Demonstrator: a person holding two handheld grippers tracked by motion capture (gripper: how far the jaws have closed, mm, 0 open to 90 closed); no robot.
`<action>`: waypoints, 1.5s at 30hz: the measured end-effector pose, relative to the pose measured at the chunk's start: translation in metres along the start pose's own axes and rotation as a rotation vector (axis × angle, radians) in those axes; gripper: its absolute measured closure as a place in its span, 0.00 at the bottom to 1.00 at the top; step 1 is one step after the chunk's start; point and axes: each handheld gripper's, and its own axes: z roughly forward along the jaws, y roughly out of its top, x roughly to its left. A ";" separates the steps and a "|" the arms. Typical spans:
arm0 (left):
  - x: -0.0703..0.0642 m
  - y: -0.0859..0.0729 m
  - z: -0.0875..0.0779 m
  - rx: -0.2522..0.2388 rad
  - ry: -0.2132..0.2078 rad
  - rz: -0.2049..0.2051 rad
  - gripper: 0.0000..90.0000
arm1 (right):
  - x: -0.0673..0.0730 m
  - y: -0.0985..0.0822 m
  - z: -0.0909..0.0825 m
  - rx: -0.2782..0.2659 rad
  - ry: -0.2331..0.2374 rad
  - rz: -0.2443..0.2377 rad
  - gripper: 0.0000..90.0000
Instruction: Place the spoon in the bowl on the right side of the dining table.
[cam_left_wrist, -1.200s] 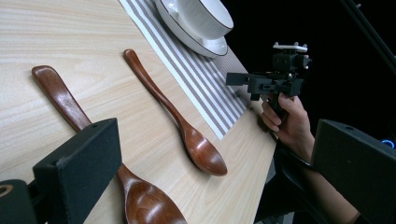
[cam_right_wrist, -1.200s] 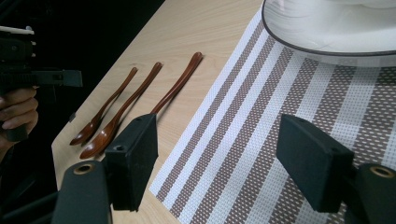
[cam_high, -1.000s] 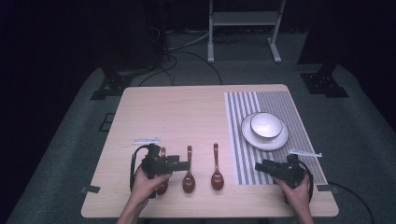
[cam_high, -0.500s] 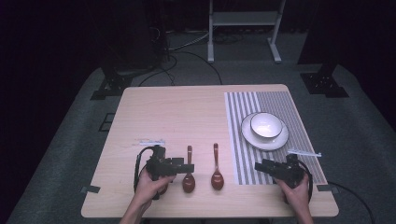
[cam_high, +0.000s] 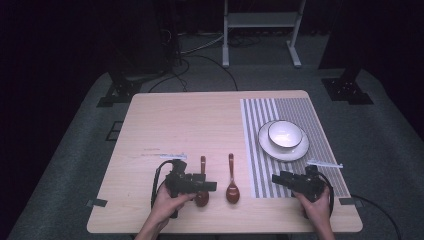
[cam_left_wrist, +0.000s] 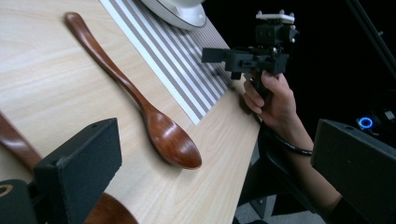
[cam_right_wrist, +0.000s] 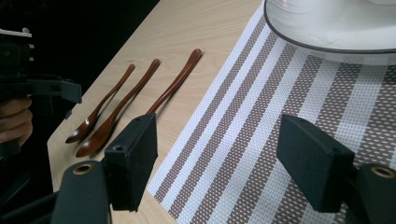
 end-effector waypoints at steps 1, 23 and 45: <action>0.000 0.000 0.000 0.000 0.000 0.000 0.01 | 0.000 0.000 0.000 0.000 0.000 0.000 0.31; -0.013 -0.008 0.031 0.068 -0.073 -0.001 0.01 | 0.003 -0.001 0.002 0.012 -0.005 -0.012 0.31; -0.020 -0.012 0.053 0.105 -0.127 -0.012 0.01 | 0.004 -0.001 0.003 0.020 -0.006 -0.014 0.31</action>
